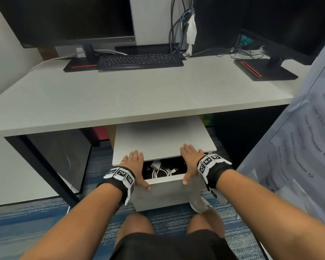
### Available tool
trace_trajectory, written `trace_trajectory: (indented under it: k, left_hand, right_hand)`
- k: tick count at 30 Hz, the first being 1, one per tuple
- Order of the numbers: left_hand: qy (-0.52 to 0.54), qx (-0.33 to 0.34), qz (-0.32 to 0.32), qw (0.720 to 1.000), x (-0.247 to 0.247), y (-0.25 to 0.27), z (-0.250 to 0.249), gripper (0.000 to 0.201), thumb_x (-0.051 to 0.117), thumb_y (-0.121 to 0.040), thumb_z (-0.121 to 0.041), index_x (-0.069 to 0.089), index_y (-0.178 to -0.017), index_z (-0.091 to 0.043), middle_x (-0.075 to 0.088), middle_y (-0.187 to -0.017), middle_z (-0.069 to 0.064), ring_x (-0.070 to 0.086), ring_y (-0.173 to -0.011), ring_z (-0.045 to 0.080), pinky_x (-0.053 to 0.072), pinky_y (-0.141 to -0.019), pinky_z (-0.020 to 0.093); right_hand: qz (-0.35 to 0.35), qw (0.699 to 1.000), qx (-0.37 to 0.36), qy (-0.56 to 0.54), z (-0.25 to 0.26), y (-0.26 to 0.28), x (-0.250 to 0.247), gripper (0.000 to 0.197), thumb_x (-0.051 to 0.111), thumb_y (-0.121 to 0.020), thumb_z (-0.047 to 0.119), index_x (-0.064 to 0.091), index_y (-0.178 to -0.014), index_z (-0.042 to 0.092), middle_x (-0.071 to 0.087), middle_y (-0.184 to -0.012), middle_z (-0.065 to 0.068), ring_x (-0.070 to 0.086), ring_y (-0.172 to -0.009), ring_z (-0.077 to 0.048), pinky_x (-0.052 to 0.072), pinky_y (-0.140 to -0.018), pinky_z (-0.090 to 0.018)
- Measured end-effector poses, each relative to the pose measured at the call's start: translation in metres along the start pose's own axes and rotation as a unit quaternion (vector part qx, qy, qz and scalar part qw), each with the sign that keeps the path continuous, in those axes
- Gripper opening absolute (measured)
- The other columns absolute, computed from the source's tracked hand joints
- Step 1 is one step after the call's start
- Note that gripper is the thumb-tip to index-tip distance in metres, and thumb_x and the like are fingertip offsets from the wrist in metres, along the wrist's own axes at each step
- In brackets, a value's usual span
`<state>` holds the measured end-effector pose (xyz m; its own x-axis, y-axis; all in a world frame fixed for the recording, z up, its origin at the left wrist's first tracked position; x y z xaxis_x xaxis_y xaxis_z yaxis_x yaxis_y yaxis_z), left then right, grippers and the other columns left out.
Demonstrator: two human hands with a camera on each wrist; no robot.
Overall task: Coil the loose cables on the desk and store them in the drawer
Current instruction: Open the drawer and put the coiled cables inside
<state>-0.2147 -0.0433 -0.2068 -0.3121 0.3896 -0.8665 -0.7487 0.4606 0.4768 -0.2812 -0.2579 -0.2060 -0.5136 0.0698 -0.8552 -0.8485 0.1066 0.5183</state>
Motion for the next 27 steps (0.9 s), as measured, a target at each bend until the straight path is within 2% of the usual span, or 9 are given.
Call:
trace_trajectory:
  k: [2,4,7,9,11,15,19,23,27]
  left_hand:
    - [0.003,-0.001,-0.017,1.0,-0.004,-0.002,0.006,0.126,0.073,-0.067,-0.057,-0.006,-0.149,-0.003,-0.005,-0.158,0.017,-0.001,-0.146,0.03,0.009,-0.119,0.04]
    - [0.01,0.004,-0.03,0.999,-0.008,-0.005,0.009,0.113,0.075,-0.071,-0.045,0.005,-0.148,-0.002,0.007,-0.156,0.018,0.01,-0.145,0.031,0.021,-0.116,0.038]
    - [0.024,0.0,-0.054,0.998,-0.013,-0.011,0.011,0.075,0.072,-0.078,-0.028,0.031,-0.136,-0.003,0.033,-0.141,0.016,0.038,-0.13,0.031,0.041,-0.101,0.039]
    - [0.023,-0.005,-0.071,0.997,-0.016,-0.013,0.012,0.051,0.064,-0.084,-0.022,0.042,-0.127,-0.005,0.046,-0.128,0.014,0.051,-0.115,0.03,0.046,-0.091,0.039]
    - [0.012,-0.007,-0.079,0.997,-0.018,-0.017,0.014,0.039,0.058,-0.088,-0.02,0.049,-0.123,-0.006,0.052,-0.12,0.012,0.056,-0.108,0.03,0.046,-0.086,0.037]
    - [-0.002,-0.016,-0.067,0.998,-0.022,-0.025,0.017,0.029,0.063,-0.084,-0.018,0.061,-0.112,-0.012,0.062,-0.111,0.01,0.06,-0.102,0.029,0.045,-0.078,0.033]
    - [-0.005,-0.028,-0.065,0.998,-0.025,-0.029,0.017,0.024,0.058,-0.084,-0.015,0.067,-0.106,-0.011,0.066,-0.105,0.012,0.063,-0.095,0.03,0.044,-0.072,0.032]
    - [-0.006,-0.038,-0.065,0.997,-0.026,-0.032,0.016,0.025,0.047,-0.087,-0.011,0.066,-0.103,-0.008,0.067,-0.101,0.013,0.063,-0.092,0.031,0.045,-0.071,0.032]
    - [0.01,-0.03,-0.064,0.997,-0.024,-0.034,0.019,0.022,0.053,-0.088,-0.016,0.067,-0.104,-0.01,0.066,-0.102,0.011,0.063,-0.094,0.03,0.049,-0.078,0.034]
  right_hand:
    - [-0.026,1.0,0.009,-0.002,0.003,-0.005,0.0,0.125,0.084,-0.063,0.044,0.003,-0.151,0.008,-0.003,-0.16,-0.01,-0.003,-0.148,-0.028,0.012,-0.117,-0.051]
    - [-0.05,0.999,0.019,-0.008,0.006,-0.009,-0.003,0.109,0.083,-0.067,0.038,0.017,-0.147,0.007,0.012,-0.157,-0.011,0.01,-0.146,-0.029,0.023,-0.115,-0.05]
    - [-0.088,0.996,0.028,-0.006,0.009,-0.013,-0.009,0.074,0.073,-0.078,0.029,0.036,-0.137,0.005,0.036,-0.141,-0.012,0.033,-0.133,-0.029,0.04,-0.104,-0.046]
    - [-0.107,0.994,0.032,-0.005,0.011,-0.016,-0.011,0.054,0.065,-0.084,0.022,0.044,-0.131,0.004,0.045,-0.131,-0.012,0.042,-0.124,-0.029,0.045,-0.098,-0.044]
    - [-0.12,0.992,0.037,0.001,0.012,-0.019,-0.012,0.042,0.059,-0.088,0.02,0.05,-0.126,0.004,0.051,-0.125,-0.013,0.047,-0.119,-0.029,0.047,-0.095,-0.042]
    - [-0.13,0.99,0.038,0.031,0.013,-0.023,-0.015,0.031,0.057,-0.089,0.018,0.059,-0.118,0.007,0.059,-0.117,-0.012,0.054,-0.112,-0.03,0.048,-0.088,-0.038]
    - [-0.13,0.989,0.048,0.055,0.014,-0.026,-0.018,0.024,0.053,-0.089,0.01,0.065,-0.11,0.008,0.065,-0.11,-0.012,0.06,-0.103,-0.031,0.049,-0.082,-0.034]
    - [-0.123,0.989,0.052,0.065,0.017,-0.029,-0.019,0.021,0.054,-0.089,0.007,0.065,-0.107,0.007,0.065,-0.106,-0.013,0.061,-0.099,-0.032,0.05,-0.081,-0.035]
    - [-0.109,0.99,0.05,0.069,0.018,-0.029,-0.019,0.021,0.058,-0.088,0.009,0.066,-0.108,0.007,0.065,-0.105,-0.014,0.062,-0.097,-0.033,0.051,-0.08,-0.035]
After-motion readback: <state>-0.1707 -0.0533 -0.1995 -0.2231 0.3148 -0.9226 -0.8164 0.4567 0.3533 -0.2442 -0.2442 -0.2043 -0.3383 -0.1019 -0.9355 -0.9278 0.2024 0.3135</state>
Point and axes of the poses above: each hand's wrist, its own y-axis away from the middle knuckle, its own x-axis out of the palm, z = x × y, the point moved 2 cm from there along -y, towards the middle knuckle
